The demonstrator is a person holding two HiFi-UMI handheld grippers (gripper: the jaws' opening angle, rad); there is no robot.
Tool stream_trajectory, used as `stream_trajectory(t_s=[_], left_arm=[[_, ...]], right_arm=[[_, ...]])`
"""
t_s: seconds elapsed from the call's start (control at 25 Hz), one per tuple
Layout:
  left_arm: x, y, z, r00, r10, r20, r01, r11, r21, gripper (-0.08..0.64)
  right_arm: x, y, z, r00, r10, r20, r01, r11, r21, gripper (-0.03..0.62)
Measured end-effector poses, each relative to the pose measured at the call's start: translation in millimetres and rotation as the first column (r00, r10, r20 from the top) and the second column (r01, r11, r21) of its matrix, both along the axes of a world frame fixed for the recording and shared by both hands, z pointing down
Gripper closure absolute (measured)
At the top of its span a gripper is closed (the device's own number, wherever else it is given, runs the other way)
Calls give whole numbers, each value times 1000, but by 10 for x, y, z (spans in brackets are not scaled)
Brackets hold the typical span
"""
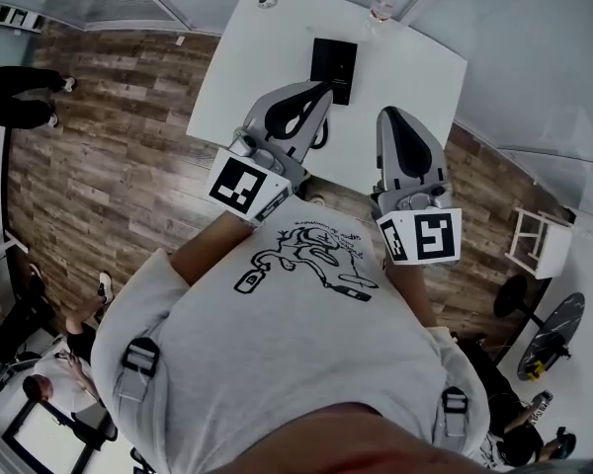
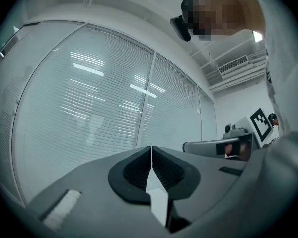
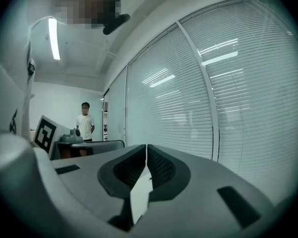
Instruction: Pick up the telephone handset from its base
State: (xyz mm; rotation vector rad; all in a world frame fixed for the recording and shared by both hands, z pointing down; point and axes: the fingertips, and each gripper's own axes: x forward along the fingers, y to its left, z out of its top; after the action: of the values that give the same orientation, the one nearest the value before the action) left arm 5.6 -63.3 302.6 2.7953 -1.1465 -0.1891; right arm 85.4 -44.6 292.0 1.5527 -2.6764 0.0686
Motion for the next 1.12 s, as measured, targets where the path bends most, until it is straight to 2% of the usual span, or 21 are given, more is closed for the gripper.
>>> stream_trajectory(t_s=[0.28, 0.68, 0.96, 1.12], left_arm=[[-155, -504, 132, 999, 32, 9, -32, 999, -21, 557], [-73, -810, 461, 999, 38, 22, -36, 998, -51, 555], [-13, -980, 1216, 997, 45, 59, -34, 982, -186, 552], [-21, -1074, 1700, 996, 30, 87, -8, 970, -241, 523]], right_arm=[[-197, -467, 51, 1000, 18, -10, -19, 1000, -5, 583], [-90, -684, 112, 1000, 26, -13, -26, 999, -23, 584], [-27, -750, 141, 999, 34, -18, -34, 999, -28, 583], [-2, -765, 138, 999, 37, -20, -37, 999, -30, 583]])
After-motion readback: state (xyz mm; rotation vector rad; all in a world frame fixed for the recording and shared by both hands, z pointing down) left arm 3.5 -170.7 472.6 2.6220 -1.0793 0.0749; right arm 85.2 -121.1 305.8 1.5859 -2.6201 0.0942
